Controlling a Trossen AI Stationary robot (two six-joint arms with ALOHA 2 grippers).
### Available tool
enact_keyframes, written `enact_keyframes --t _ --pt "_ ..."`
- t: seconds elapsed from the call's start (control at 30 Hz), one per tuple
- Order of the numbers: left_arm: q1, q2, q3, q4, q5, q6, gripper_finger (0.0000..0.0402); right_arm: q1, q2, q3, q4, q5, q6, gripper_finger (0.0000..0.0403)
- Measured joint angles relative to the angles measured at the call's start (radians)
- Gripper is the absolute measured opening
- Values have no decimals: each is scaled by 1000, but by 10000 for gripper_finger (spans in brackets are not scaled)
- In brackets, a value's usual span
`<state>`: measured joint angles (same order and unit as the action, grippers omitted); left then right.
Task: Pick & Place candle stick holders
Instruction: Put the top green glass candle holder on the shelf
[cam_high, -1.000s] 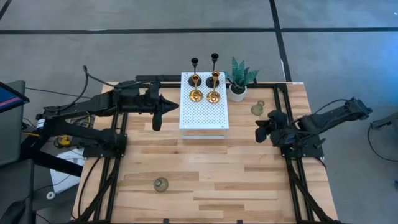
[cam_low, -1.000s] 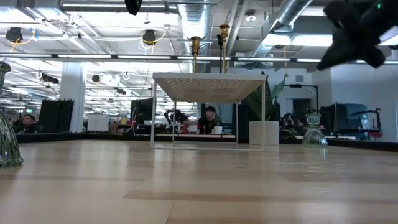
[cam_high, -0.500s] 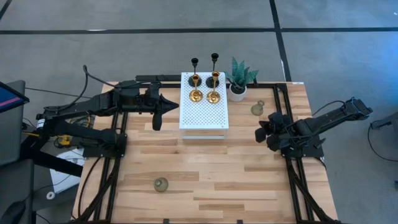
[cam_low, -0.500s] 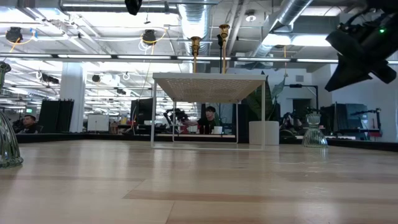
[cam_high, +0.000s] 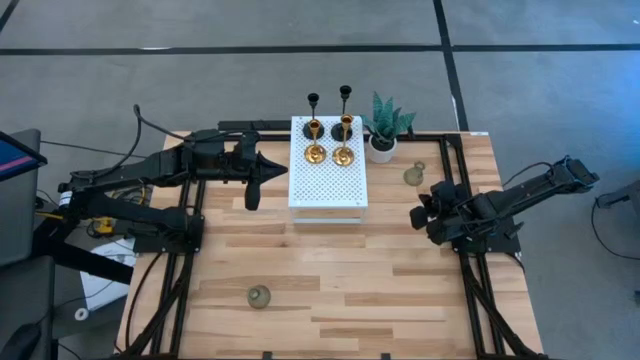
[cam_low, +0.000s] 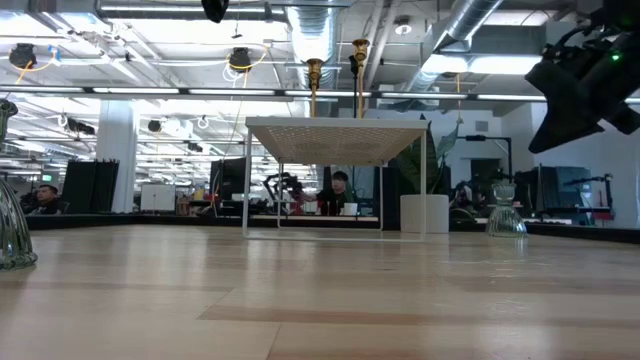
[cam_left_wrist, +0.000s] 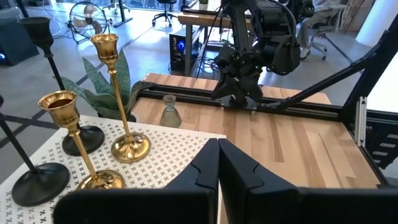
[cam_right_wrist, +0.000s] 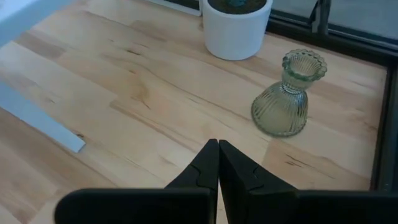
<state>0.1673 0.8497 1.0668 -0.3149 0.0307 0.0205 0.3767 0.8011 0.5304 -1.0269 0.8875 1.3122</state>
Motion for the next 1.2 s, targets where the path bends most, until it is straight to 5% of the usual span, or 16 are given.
enact_keyframes --t 0.23,0.4,0.5,0.63,0.93,1.2 --pt "0 0 0 0 0 1 4 -37 15 -56 156 -45 -14 0" --pt "0 0 0 0 0 0 6 -106 22 -159 619 -119 -310 0" --pt "0 0 0 0 0 -1 5 -180 22 -176 753 -132 -457 0" --pt "0 0 0 1 0 -2 5 -302 -12 -176 732 -163 -554 0" --pt "0 1 0 0 0 -2 5 -620 -84 -176 721 -463 -776 0" --pt "0 1 0 1 0 -2 4 -732 -82 -176 654 -551 -825 0"
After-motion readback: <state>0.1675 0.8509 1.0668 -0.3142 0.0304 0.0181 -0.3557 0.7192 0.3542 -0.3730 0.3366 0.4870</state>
